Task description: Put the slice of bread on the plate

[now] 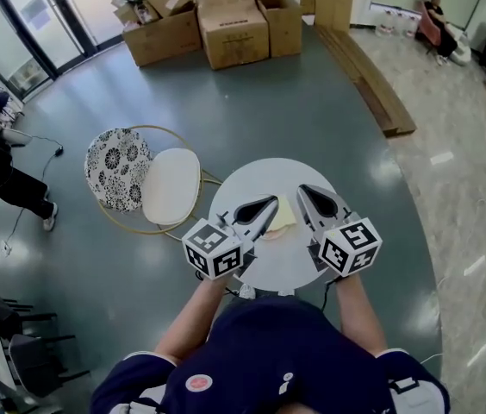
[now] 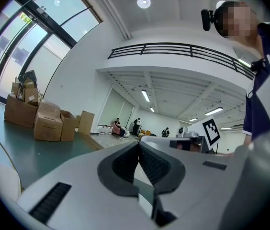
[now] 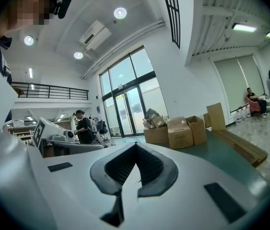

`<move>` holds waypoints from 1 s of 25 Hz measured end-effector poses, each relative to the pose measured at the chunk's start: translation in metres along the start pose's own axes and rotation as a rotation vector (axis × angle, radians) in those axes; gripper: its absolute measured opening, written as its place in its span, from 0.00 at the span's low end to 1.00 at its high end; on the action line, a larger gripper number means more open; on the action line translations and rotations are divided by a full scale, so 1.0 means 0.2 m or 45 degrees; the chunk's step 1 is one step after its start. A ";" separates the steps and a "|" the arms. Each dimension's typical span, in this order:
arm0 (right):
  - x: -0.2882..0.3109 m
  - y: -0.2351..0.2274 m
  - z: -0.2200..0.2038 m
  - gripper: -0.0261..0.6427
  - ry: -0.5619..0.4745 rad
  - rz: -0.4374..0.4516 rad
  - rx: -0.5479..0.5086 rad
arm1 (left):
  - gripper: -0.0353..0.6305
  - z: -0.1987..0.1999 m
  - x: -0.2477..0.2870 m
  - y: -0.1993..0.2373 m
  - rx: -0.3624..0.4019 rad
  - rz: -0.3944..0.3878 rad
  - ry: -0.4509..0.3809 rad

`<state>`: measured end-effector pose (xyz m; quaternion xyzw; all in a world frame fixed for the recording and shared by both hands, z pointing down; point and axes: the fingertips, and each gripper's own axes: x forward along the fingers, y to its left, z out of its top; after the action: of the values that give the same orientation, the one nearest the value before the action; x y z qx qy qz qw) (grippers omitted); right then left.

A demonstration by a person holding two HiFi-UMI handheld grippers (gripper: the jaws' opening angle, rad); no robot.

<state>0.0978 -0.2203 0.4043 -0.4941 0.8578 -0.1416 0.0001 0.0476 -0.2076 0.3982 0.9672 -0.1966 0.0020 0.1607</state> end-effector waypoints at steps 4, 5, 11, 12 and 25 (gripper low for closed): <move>-0.01 0.02 0.03 0.05 -0.016 -0.001 -0.015 | 0.06 0.02 0.00 -0.02 0.012 -0.008 -0.003; -0.02 0.02 0.04 0.05 -0.017 -0.001 -0.015 | 0.06 0.03 0.00 -0.03 0.012 -0.008 -0.004; -0.04 0.00 0.05 0.05 -0.027 -0.015 -0.003 | 0.06 0.05 0.00 -0.07 0.020 -0.020 -0.011; -0.04 0.00 0.06 0.05 -0.028 -0.018 -0.003 | 0.06 0.06 0.01 -0.07 0.020 -0.023 -0.014; -0.03 0.01 0.06 0.05 -0.040 -0.018 0.006 | 0.06 0.06 0.00 -0.08 0.014 -0.041 -0.019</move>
<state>0.1017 -0.2167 0.3907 -0.5022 0.8539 -0.1359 0.0135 0.0535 -0.1979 0.3824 0.9711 -0.1824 -0.0067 0.1540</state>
